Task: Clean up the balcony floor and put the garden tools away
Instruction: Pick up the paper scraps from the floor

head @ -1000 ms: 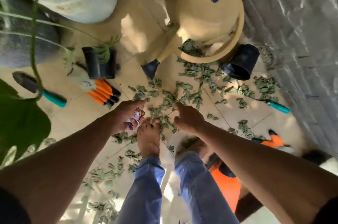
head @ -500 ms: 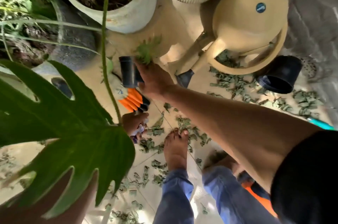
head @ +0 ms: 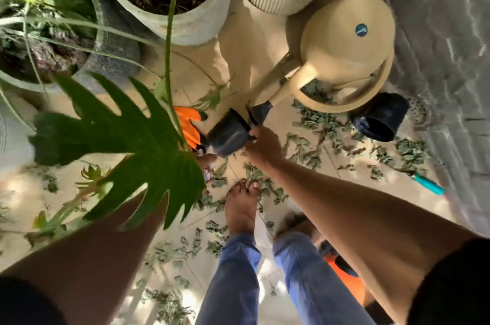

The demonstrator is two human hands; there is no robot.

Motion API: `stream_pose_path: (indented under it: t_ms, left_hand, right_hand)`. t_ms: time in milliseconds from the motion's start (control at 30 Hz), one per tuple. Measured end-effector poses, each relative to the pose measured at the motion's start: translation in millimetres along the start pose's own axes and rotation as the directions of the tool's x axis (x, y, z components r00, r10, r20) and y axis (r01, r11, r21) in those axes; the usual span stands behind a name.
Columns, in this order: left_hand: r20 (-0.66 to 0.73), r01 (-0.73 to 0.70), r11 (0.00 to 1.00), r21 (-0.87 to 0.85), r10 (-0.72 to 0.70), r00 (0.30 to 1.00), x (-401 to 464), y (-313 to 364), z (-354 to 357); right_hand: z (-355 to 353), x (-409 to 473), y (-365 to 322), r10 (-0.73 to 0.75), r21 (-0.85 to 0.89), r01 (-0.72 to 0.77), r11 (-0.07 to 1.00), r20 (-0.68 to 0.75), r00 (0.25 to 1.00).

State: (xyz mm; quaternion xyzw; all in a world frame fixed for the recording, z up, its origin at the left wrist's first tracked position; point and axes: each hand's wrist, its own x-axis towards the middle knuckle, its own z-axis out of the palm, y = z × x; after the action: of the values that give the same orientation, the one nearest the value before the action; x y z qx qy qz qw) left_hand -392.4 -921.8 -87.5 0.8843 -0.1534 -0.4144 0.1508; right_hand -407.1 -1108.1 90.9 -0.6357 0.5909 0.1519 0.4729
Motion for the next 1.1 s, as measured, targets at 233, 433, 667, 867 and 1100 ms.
stream_pose_path:
  t_ms: [233, 433, 667, 867, 1100]
  left_hand:
    - [0.220, 0.262, 0.963, -0.066, -0.242, 0.945, -46, 58, -91]
    - [0.485, 0.427, 0.863, -0.270, -0.261, 0.835, -104, 98, -192]
    - [0.475, 0.439, 0.846, -0.304, -0.265, 0.839, -172, 54, -190]
    - [0.454, 0.365, 0.872, -0.327, -0.194, 0.870, -229, 28, -195]
    - [0.391, 0.469, 0.595, -0.653, -0.265, 0.881, -270, 19, -230]
  right_hand:
    - [4, -73, 34, 0.121, -0.083, -0.112, 0.990, 0.113, 0.986]
    - [27, -114, 37, 0.065, -0.017, -0.063, 0.998, 0.179, 0.982]
    - [38, -165, 50, 0.008, -0.137, 0.037, 0.990, 0.318, 0.948]
    - [35, -204, 72, 0.003, -0.073, 0.025, 0.997, 0.359, 0.933]
    - [73, -244, 44, -0.016, -0.002, 0.019, 1.000, 0.399, 0.917]
